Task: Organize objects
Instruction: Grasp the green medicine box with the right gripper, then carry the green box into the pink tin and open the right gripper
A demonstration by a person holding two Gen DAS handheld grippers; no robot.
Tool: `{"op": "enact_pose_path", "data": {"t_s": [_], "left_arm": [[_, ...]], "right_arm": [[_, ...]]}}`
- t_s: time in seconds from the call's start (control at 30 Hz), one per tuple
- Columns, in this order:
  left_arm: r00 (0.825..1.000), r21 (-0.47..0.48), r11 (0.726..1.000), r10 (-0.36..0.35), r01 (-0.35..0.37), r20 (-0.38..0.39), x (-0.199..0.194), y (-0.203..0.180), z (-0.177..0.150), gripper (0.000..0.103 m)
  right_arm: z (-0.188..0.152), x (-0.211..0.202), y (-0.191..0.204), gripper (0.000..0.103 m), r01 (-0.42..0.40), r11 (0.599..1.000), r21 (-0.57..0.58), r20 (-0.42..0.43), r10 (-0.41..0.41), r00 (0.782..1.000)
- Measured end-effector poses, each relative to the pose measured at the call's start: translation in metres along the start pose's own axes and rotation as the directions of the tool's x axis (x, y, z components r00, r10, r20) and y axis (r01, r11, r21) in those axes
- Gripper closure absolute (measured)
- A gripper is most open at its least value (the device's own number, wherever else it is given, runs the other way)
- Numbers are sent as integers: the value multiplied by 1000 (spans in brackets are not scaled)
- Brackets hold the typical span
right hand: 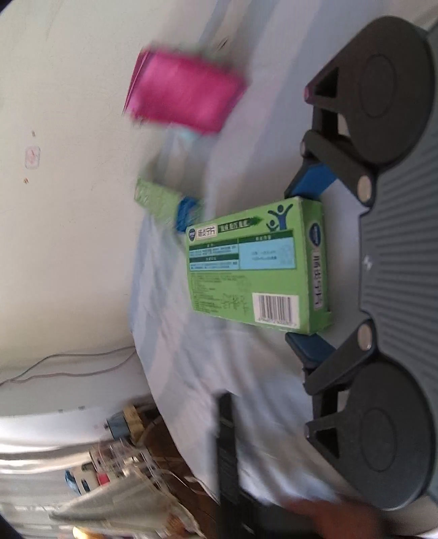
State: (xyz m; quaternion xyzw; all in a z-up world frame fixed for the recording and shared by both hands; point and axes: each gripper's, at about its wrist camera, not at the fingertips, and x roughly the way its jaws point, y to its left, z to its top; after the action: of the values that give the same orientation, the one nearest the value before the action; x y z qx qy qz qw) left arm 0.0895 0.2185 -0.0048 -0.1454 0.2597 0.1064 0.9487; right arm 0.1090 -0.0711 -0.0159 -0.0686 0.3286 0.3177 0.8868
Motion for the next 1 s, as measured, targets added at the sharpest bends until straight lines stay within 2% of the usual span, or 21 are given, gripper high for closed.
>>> {"op": "enact_pose_path", "data": {"t_s": [0.1,0.3,0.4,0.5,0.53,0.6,0.63,0.67,0.73,0.77,0.87,0.93,0.97,1.0], "left_arm": [[999,61,998,-31,32,-24,1,-9,-2,29],[993,235,965,-103,113,-57,-6,-42,-13,30],[972,235,944,-212,231,-102,-16,-66,-19,32],[926,228,900,-346,373,-148,-26,-100,-23,32],[909,235,880,-381,413,-169,-27,-114,-24,32],[875,258,839,-434,479,-212,-31,-142,-28,32],[859,270,819,-454,507,-235,-33,-157,-31,32],[847,276,804,-467,527,-254,-35,-167,-35,32],[816,268,777,-494,569,-300,-37,-185,-43,32],[801,258,767,-505,587,-321,-39,-191,-46,32],[759,221,745,-528,629,-382,-39,-206,-54,33],[746,207,744,-523,636,-412,-37,-214,-59,35],[743,205,745,-516,635,-426,-35,-217,-62,40],[742,204,748,-508,632,-437,-32,-219,-64,40]], "right_arm": [[-32,-46,-13,19,14,1000,-11,5,-14,1000],[-89,-121,-34,19,116,993,-5,19,-116,993],[-116,-148,-49,17,230,972,45,27,-231,973],[-133,-171,-63,15,327,936,128,54,-336,940],[-136,-177,-68,15,380,912,157,62,-393,917],[-138,-188,-82,16,503,833,231,57,-527,848],[-140,-195,-91,16,521,806,282,57,-556,829],[-142,-202,-98,16,506,797,330,63,-553,831],[-145,-215,-107,17,414,816,403,96,-488,868],[-145,-218,-106,18,380,831,407,115,-459,881],[-143,-216,-95,18,352,871,343,144,-419,897],[-140,-206,-87,18,331,892,309,149,-389,909],[-138,-202,-86,18,316,901,297,148,-371,917],[-137,-198,-85,18,304,908,289,144,-355,924]]}}
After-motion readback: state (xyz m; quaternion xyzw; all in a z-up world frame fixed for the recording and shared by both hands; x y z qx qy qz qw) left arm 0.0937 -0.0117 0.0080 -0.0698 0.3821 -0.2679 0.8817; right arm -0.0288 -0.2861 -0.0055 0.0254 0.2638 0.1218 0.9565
